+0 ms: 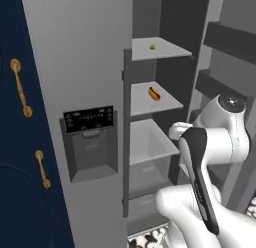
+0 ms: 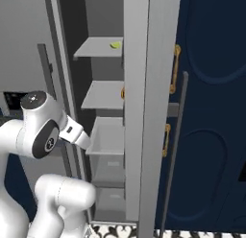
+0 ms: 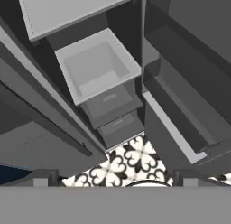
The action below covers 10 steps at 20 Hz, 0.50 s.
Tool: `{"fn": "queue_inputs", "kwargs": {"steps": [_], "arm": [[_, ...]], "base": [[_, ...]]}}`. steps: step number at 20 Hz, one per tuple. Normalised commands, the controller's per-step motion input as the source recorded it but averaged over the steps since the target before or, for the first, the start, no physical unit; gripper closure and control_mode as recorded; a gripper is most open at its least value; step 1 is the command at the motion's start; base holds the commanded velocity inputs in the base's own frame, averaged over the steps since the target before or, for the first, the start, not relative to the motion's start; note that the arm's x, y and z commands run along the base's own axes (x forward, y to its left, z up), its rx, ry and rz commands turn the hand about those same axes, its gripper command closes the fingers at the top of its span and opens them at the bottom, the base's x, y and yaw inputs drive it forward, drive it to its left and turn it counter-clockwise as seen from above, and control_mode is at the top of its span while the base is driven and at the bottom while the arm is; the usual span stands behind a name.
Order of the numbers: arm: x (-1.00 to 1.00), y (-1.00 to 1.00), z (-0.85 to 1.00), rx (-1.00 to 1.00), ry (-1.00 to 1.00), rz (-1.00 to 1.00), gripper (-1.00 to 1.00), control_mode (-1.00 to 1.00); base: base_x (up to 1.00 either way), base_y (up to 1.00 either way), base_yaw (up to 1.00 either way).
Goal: Grab a lemon wedge from the fridge and one ice cube from the ice bowl, and put them in the glass of lemonade.
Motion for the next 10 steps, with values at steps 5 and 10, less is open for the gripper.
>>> {"fn": "queue_inputs", "kwargs": {"steps": [5,10], "arm": [[0.00,0.00,0.00,0.00,0.00,0.00,-1.00,1.00],[0.00,0.00,0.00,0.00,0.00,0.00,-1.00,1.00]], "base": [[0.60,0.00,-0.12],[0.61,-0.07,-0.08]]}}
